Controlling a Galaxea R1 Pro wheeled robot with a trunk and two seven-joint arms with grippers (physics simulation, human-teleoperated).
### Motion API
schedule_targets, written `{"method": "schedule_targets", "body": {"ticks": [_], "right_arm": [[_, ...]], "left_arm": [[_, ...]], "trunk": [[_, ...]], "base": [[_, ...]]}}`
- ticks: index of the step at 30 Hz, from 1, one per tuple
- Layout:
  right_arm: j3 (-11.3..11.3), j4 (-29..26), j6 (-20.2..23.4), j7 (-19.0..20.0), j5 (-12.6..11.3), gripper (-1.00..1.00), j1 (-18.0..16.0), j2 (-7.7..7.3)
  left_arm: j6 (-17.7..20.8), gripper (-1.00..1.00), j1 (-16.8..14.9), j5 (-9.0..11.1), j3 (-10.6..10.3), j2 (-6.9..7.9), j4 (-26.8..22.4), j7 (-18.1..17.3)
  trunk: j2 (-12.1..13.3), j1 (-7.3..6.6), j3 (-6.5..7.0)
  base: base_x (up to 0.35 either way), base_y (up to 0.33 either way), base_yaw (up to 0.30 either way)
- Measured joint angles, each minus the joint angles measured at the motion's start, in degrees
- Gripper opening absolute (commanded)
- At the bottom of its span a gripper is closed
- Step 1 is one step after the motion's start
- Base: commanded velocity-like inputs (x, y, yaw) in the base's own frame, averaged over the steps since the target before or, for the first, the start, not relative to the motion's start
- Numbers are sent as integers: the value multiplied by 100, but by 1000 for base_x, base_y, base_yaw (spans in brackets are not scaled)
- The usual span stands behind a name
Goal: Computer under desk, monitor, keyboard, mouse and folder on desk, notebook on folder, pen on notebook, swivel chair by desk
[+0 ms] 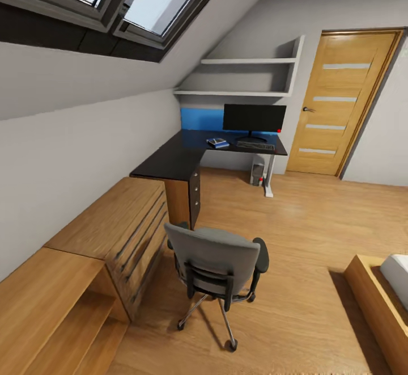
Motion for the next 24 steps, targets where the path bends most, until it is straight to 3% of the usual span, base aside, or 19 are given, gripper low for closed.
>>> {"method": "schedule_targets", "body": {"ticks": [13,18,24], "right_arm": [[1,1,-1,0,0,100,0,3],[0,0,0,0,0,100,0,5],[0,1,1,1,1,100,-1,7]], "left_arm": [[-2,100,0,0,2,0,1,-1],[-2,100,0,0,0,0,0,0],[-2,100,1,0,1,0,-2,2]], "trunk": [[0,0,0],[0,0,0],[0,0,0]], "base": [[0,84,-297],[0,205,-284],[-3,277,-118]]}}
